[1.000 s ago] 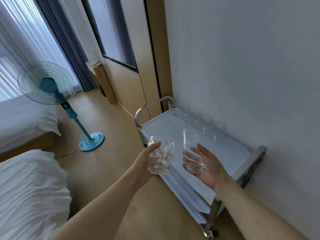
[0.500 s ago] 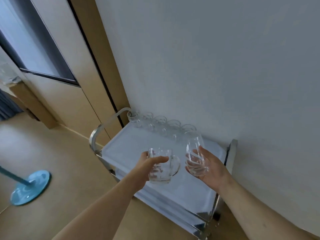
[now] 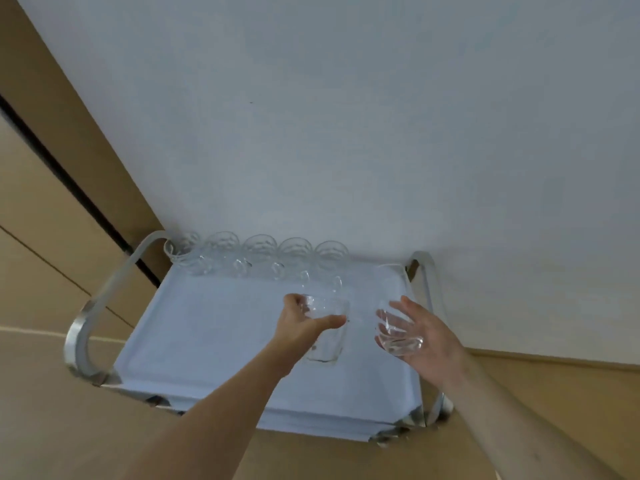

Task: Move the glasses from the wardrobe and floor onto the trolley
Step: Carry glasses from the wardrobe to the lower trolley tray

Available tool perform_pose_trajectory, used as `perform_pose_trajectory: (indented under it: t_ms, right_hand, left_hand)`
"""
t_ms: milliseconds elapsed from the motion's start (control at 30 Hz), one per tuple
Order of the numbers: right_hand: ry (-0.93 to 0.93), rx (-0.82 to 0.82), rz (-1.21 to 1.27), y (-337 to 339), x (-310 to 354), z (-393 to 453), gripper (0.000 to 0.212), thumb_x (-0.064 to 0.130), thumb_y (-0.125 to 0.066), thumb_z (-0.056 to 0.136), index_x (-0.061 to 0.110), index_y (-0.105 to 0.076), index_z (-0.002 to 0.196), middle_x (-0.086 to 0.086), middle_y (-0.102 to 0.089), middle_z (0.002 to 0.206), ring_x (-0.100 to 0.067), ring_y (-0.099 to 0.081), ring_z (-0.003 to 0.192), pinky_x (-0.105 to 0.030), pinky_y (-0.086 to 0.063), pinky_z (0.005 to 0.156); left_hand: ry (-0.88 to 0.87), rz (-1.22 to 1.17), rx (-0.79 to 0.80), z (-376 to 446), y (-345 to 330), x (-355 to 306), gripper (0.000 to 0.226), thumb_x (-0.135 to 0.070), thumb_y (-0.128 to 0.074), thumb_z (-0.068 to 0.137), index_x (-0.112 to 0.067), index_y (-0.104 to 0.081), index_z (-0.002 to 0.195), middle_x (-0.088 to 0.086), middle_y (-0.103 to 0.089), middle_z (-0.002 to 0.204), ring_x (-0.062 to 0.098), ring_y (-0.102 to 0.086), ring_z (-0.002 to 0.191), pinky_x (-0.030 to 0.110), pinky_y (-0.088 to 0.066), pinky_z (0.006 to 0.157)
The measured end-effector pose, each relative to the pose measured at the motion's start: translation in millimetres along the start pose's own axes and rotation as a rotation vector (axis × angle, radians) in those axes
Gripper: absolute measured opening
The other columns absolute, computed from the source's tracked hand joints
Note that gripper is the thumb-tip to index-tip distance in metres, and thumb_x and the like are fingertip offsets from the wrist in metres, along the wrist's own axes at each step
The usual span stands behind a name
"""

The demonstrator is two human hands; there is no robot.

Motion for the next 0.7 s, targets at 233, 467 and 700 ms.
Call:
perform_pose_trajectory:
  t_ms: [233,467,700]
  right_hand:
    - [0.085,-0.080,0.048,8.2,3.0,-1.3,0.079,0.030,-0.100,0.058,0.008,-0.065,0.126,-0.019,-0.068,0.128,-0.035,-0.070,0.096,-0.053,-0.054,0.094]
    - [0.155,-0.056,0.015,13.2,45.3,6.9,0.074,0.029,-0.099,0.056,0.009,-0.065,0.119,-0.020,-0.066,0.130,-0.035,-0.065,0.097,-0.056,-0.048,0.103]
    - [0.188,0.012,-0.036,17.5,89.0,32.4,0.058,0.036,-0.096,0.060,0.014,-0.075,0.110,-0.014,-0.067,0.128,-0.032,-0.069,0.084,-0.054,-0.049,0.098]
  left_hand:
    - [-0.202,0.381,0.083,32.8,-18.2,-11.3,0.095,-0.040,-0.094,0.059,-0.024,-0.036,0.133,-0.004,-0.051,0.120,0.014,-0.056,0.105,0.033,-0.050,0.091]
    - [-0.369,0.600,0.229,61.9,-61.3,-37.2,0.111,-0.036,-0.095,0.050,-0.030,-0.035,0.143,-0.007,-0.041,0.128,0.013,-0.049,0.115,0.027,-0.045,0.095]
    - [-0.485,0.941,0.294,101.7,-101.7,-58.1,0.114,-0.038,-0.093,0.055,-0.024,-0.028,0.147,-0.003,-0.044,0.142,0.019,-0.038,0.132,0.034,-0.042,0.106]
Point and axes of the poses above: each hand's wrist, its own z-axis towards the middle knuckle, its own y-axis out of the back of the hand, x = y × z, the point moved 4 cm from there along z, towards the middle knuckle
